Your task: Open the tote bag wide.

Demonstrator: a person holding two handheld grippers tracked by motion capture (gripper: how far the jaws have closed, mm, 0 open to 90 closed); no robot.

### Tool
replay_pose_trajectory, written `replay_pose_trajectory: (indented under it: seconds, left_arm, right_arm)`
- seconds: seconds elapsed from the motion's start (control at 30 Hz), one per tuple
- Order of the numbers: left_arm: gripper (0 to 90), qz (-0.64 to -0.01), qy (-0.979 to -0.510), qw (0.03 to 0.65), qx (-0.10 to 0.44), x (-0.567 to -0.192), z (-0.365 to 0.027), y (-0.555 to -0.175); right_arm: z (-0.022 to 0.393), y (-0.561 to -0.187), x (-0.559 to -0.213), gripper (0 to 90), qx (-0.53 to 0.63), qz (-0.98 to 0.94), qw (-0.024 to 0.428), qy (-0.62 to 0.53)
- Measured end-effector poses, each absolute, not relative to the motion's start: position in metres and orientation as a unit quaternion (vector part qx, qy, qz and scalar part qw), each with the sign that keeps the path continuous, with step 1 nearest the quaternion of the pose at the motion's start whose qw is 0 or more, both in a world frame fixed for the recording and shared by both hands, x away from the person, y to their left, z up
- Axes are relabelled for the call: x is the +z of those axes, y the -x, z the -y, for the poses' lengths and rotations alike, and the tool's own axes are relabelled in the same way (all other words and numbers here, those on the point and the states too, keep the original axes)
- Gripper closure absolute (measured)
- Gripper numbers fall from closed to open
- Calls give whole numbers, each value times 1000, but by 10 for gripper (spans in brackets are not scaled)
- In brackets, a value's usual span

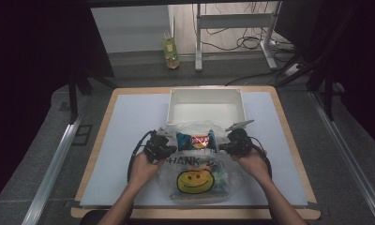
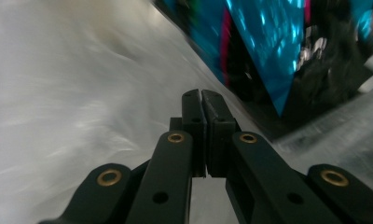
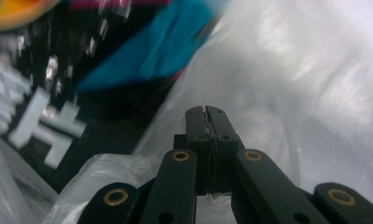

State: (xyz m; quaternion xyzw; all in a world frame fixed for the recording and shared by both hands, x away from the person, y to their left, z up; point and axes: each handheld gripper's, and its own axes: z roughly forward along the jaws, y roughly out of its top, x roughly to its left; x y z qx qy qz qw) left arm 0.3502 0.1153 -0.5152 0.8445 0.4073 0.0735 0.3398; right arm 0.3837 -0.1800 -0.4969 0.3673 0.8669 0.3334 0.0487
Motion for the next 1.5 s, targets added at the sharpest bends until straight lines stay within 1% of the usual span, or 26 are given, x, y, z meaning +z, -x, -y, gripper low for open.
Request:
replay_pose_trajectory:
  seconds: [0.13, 0.23, 0.4, 0.47, 0.57, 0.73, 0.8, 0.9, 0.97, 1.03, 1.17, 1.37, 1.5]
  left_arm:
    - [890, -391, -850, 350, 56, -514, -106, -338]
    - [890, -384, -854, 349, 51, -514, -104, -332]
    - [890, -373, -860, 347, 26, -517, -99, -314]
    - [886, -367, -864, 343, 33, -515, -99, -307]
    - [873, -370, -858, 350, 68, -499, -109, -306]
    - [874, -375, -844, 372, 92, -472, -125, -312]
    - [890, -372, -839, 383, 101, -460, -127, -315]
    - [893, -367, -839, 383, 117, -449, -126, -322]
    - [893, -370, -836, 388, 119, -444, -126, -330]
    - [893, -377, -834, 378, 137, -442, -125, -339]
    - [893, -391, -838, 351, 151, -451, -124, -357]
    - [893, -414, -836, 324, 156, -476, -123, -375]
    - [892, -423, -838, 311, 147, -488, -124, -380]
  right_arm:
    - [172, -367, -506, 886, 343, -871, 35, -350]
    - [170, -361, -506, 887, 345, -872, 30, -346]
    - [169, -341, -504, 886, 342, -877, 19, -336]
    - [170, -333, -503, 876, 336, -882, 22, -329]
    - [174, -330, -493, 866, 332, -883, 53, -327]
    - [182, -339, -467, 890, 351, -873, 71, -331]
    - [183, -343, -457, 893, 355, -870, 76, -332]
    - [182, -350, -445, 895, 366, -865, 87, -332]
    - [181, -357, -439, 895, 370, -863, 87, -332]
    - [178, -362, -435, 895, 377, -860, 86, -332]
    - [172, -378, -436, 894, 356, -866, 105, -336]
    - [166, -399, -453, 893, 336, -868, 108, -349]
    - [167, -408, -464, 893, 328, -866, 103, -363]
